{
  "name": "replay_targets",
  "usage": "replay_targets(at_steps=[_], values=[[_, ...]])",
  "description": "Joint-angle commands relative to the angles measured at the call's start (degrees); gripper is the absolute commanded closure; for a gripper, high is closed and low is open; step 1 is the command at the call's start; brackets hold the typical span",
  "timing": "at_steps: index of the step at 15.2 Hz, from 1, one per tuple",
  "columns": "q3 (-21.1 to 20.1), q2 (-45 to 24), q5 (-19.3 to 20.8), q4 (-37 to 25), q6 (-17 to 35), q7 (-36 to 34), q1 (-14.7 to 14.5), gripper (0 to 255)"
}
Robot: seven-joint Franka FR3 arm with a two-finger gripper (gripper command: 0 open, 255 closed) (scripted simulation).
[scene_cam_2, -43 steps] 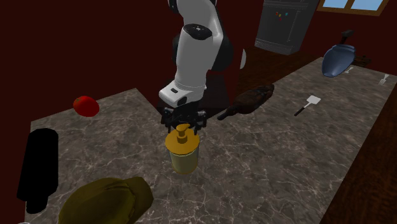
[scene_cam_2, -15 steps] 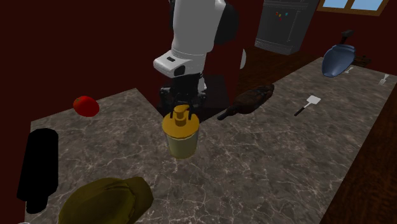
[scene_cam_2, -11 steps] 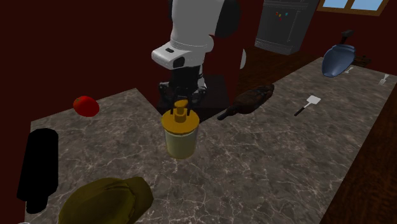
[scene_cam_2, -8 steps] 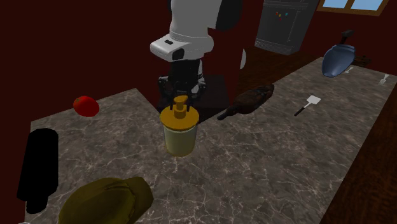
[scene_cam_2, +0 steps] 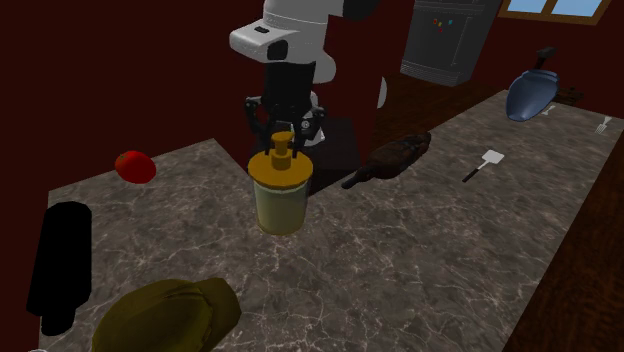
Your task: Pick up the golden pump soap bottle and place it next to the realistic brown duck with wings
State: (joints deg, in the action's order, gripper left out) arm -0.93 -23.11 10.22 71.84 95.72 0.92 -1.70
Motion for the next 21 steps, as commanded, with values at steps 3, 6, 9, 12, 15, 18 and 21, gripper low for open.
replay_targets(at_steps=[3, 6, 9, 12, 15, 18, 21], values=[[0.0, -0.5, 0.0, -3.3, -2.7, 0.5, 0.0, 255], [-0.9, 4.7, 0.2, 4.3, -0.9, -2.9, -2.0, 255], [-2.0, 9.0, 0.4, 10.3, 0.3, -6.2, -4.0, 255], [-3.4, 12.6, 0.5, 15.2, 1.0, -9.7, -5.9, 255], [-4.8, 15.7, 0.4, 19.2, 1.3, -13.2, -7.8, 255], [-6.4, 18.3, 0.1, 22.4, 1.3, -16.7, -9.8, 255], [-8.1, 20.3, -0.2, 24.9, 1.1, -20.3, -11.7, 255]])
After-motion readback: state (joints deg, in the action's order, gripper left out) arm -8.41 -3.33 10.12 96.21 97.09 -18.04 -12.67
